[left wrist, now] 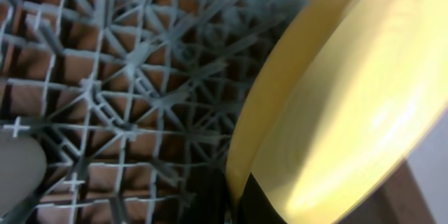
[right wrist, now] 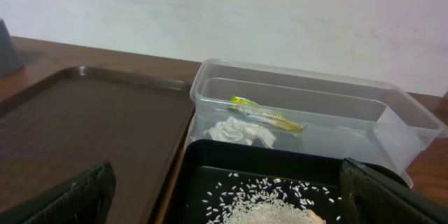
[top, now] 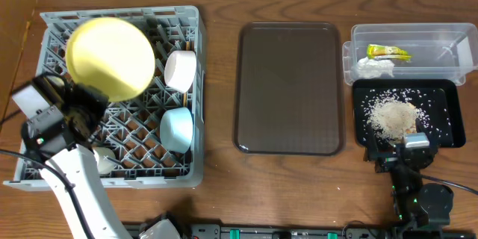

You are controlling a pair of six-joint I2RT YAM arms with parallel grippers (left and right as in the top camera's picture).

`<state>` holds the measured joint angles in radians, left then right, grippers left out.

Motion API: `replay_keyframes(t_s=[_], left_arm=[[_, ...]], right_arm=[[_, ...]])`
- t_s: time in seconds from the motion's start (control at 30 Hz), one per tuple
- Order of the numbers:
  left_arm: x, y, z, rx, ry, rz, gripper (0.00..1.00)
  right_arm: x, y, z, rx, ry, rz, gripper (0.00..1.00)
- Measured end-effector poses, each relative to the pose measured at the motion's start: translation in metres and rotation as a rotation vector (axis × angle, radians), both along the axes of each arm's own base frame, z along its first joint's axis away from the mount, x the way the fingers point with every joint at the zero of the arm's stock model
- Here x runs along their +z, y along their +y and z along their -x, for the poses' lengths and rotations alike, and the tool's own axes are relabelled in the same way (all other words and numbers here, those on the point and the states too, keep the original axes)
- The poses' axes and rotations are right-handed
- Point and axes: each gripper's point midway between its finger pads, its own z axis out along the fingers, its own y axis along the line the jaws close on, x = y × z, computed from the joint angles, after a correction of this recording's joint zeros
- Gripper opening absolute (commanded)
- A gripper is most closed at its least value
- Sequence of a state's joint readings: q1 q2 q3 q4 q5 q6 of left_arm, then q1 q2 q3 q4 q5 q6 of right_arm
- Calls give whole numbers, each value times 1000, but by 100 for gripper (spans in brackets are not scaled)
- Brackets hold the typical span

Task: Sort waste into correct bins and load items into the dishwasher
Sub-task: 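Carry the yellow plate left over the dish rack, then lower the yellow plate into a rack slot and open the left gripper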

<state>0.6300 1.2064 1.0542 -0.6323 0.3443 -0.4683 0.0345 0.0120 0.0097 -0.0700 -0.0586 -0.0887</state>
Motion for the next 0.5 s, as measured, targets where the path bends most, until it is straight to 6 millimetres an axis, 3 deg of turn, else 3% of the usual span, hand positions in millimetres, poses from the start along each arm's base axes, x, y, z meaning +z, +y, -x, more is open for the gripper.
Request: replay_keyframes(t_s=[0.17,0.5], left_arm=[[-34,10,9,33,30,-3,8],[-41,30,20,90,91,-99,8]], right_arm=[[0,0,0,0,0,0,99],[0,0,0,0,0,0,99]])
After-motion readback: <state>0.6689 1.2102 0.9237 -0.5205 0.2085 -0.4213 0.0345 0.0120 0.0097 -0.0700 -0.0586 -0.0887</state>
